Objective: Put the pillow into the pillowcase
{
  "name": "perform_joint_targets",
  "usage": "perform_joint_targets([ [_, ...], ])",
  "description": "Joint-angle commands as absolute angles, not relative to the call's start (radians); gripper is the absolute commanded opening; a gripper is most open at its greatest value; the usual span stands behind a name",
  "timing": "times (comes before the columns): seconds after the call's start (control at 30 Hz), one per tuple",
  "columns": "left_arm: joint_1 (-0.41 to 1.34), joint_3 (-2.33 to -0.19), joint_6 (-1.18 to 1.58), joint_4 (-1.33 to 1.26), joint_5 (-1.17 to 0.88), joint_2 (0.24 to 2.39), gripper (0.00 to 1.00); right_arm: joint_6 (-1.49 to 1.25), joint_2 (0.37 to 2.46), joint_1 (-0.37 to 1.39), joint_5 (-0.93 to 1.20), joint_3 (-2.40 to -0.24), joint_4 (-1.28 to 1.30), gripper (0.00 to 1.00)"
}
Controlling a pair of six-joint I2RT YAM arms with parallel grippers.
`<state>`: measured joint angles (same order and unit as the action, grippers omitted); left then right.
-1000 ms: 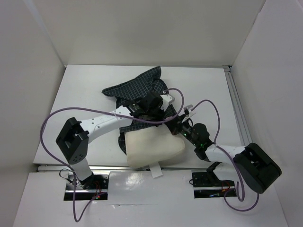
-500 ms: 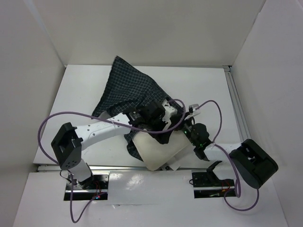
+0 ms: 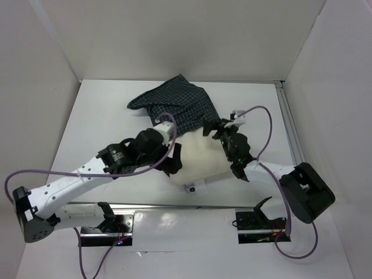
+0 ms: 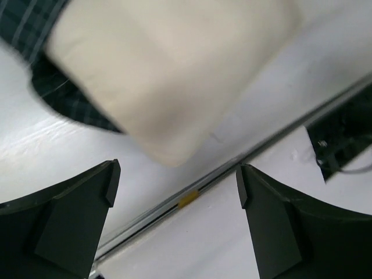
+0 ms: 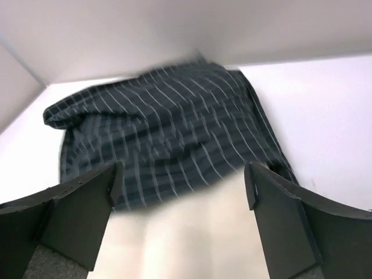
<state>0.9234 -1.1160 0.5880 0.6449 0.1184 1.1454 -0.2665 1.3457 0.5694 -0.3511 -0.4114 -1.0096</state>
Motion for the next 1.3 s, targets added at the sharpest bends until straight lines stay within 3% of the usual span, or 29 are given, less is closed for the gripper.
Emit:
perform_joint_targets([
  [0.0, 0.839, -0.987, 0.727, 0.680, 0.215, 1.071, 1.00, -0.175, 1.330, 0.571, -0.368, -0.639, -0.753, 1.00],
  [0.13, 0.698, -0.887, 0.736, 0.611, 0.151, 1.014, 1.00, -0.121, 1.371, 0.561, -0.328, -0.863, -0.217, 1.00],
  [0.27, 0.522, -0.853, 0.747, 0.580, 0.118, 1.018, 1.00, -0.193, 1.530, 0.571, -0.015, -1.146, 0.259, 1.00],
  [0.37, 0.422, -0.827, 0.739, 0.546, 0.084, 1.051, 1.00, -0.200, 1.531, 0.665, 0.032, -1.129, 0.252, 1.00],
  [0.6, 0.293, -0.732, 0.693, 0.405, -0.057, 1.075, 1.00, -0.228, 1.721, 0.892, -0.185, -1.241, 0.383, 1.00],
  [0.87, 0.261, -0.651, 0.693, 0.336, -0.104, 1.054, 1.00, -0.345, 1.871, 0.957, -0.328, -1.285, 0.448, 1.00],
  [0.9, 0.261, -0.650, 0.693, 0.316, -0.121, 1.039, 1.00, -0.362, 1.891, 0.957, -0.328, -1.285, 0.439, 0.96],
  [0.93, 0.261, -0.635, 0.683, 0.301, -0.133, 1.039, 1.00, -0.362, 1.891, 0.957, -0.312, -1.285, 0.428, 0.63],
  [1.03, 0.261, -0.612, 0.654, 0.240, -0.175, 1.029, 1.00, -0.371, 1.891, 0.948, -0.302, -1.253, 0.388, 0.00],
  [1.13, 0.281, -0.603, 0.611, 0.174, -0.224, 1.064, 1.00, -0.333, 1.824, 0.939, -0.304, -1.226, 0.339, 0.00],
  [1.27, 0.324, -0.607, 0.546, 0.031, -0.262, 1.143, 1.00, -0.241, 1.683, 0.916, -0.146, -1.172, 0.239, 0.00],
])
